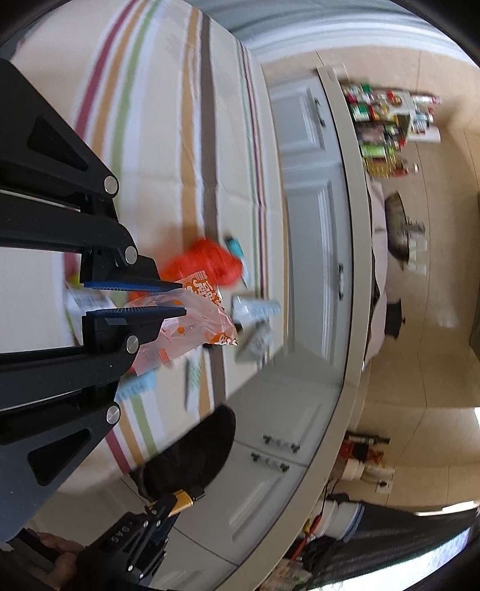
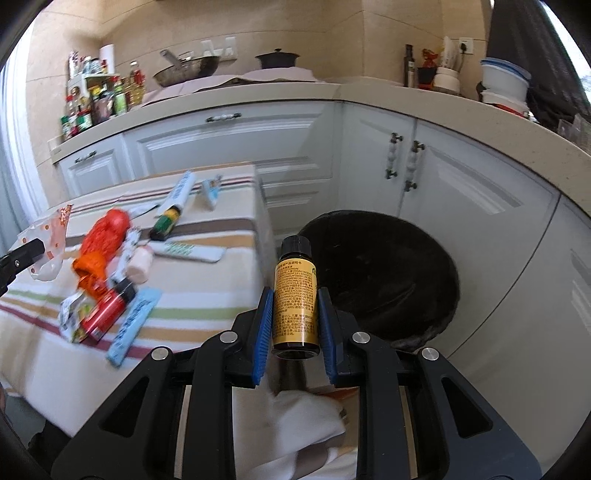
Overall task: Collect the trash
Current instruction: 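Open right gripper over bin dropping bottle while left gripper releases bag into it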
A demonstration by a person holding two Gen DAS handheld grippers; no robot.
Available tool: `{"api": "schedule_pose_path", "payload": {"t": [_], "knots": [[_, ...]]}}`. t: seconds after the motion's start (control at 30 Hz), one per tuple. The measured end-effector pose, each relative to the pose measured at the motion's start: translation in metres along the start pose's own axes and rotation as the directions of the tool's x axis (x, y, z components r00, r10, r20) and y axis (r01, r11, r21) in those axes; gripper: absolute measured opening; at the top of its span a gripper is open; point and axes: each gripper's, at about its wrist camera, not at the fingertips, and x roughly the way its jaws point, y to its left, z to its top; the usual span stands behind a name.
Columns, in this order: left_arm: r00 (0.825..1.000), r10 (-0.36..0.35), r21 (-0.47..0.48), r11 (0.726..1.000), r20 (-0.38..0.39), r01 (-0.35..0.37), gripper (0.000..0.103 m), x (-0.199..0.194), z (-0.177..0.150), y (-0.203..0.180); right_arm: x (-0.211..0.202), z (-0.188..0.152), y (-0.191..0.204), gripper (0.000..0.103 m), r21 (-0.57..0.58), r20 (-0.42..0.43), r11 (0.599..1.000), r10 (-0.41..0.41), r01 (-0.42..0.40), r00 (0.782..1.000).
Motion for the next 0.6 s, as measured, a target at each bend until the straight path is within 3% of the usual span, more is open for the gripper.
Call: {"api": "schedule_pose_path", "payload": {"t": [0.27,0.6], "knots": [[0.996,-0.086,0.076,0.993,0.008,0.085,0.008,0.032,0.027,-0.060,0.016,0.021,-0.042,0.023,0.045,0.019,0.997,-0.071,0.070,0.997],[0.990,-0.139,0.153,0.978,-0.018,0.140,0.008,0.083,0.051,-0.134,0.047,0.044,-0.089,0.023,0.095,0.026,0.988,-0.121,0.118,0.992]]}}
